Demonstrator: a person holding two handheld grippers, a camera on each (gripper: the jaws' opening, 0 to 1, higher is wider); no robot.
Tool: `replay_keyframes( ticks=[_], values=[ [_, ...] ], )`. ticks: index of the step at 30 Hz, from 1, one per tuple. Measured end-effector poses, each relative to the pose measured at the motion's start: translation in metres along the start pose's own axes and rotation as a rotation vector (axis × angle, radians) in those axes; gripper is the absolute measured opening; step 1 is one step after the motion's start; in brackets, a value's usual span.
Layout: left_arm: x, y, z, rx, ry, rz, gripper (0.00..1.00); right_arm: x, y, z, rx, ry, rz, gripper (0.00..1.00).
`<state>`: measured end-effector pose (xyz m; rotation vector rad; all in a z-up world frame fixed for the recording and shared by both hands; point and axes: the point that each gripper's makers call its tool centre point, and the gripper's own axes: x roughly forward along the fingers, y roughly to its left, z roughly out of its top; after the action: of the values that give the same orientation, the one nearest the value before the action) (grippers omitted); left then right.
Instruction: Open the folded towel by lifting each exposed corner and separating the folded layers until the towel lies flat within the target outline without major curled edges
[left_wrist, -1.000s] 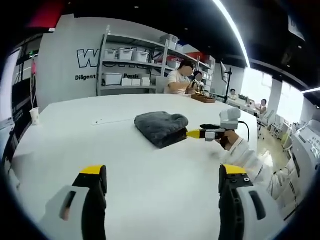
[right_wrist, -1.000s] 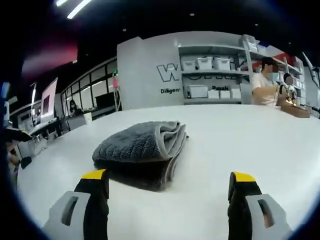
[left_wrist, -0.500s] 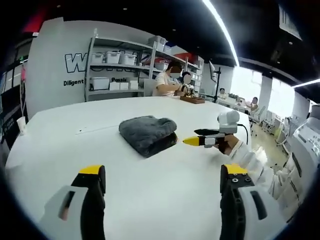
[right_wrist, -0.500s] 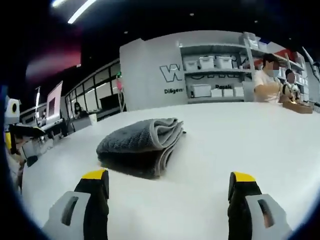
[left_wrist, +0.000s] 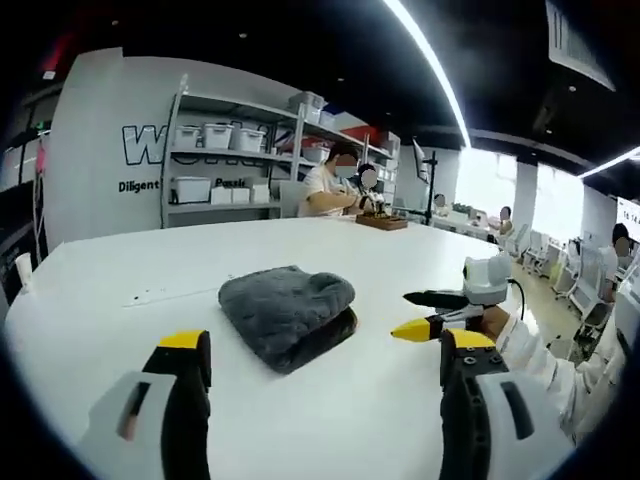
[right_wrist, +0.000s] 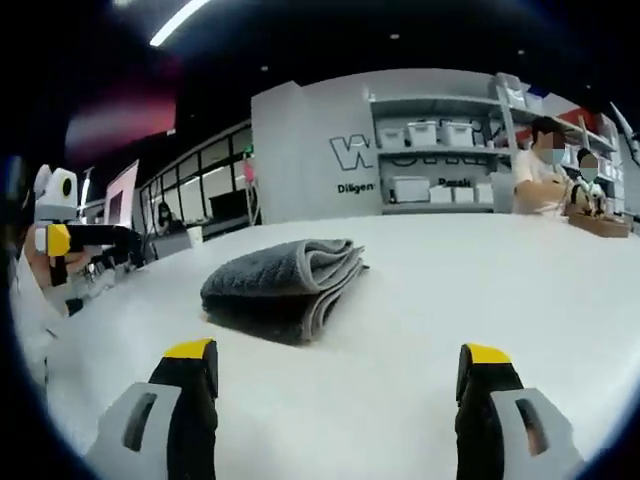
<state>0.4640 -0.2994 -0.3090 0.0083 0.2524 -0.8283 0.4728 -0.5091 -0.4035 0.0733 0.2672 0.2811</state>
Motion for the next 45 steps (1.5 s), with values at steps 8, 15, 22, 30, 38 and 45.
replay_keyframes(
  ticks=[8,15,22,30,38,45],
  values=[
    [0.05,0.003,0.005,0.079,-0.008,-0.001,0.94,-0.002,-0.003,0.003,-0.02,-0.011,0.018,0.99],
    [0.098,-0.002,0.0,0.211,0.067,0.031,0.95,-0.005,-0.006,0.004,-0.012,-0.014,0.02,0.99],
    [0.129,-0.007,0.0,0.236,0.061,0.047,0.93,-0.004,-0.005,0.003,-0.015,-0.009,0.041,0.99],
    [0.147,-0.014,-0.01,0.261,0.05,0.066,0.86,-0.005,0.001,0.004,-0.014,-0.011,0.066,0.99],
    [0.155,-0.013,-0.023,0.358,0.072,0.097,0.75,-0.004,0.004,0.004,-0.014,-0.006,0.076,0.99],
    [0.16,-0.018,-0.03,0.405,0.076,0.095,0.67,-0.005,0.002,0.005,-0.006,-0.01,0.067,0.99]
  ],
)
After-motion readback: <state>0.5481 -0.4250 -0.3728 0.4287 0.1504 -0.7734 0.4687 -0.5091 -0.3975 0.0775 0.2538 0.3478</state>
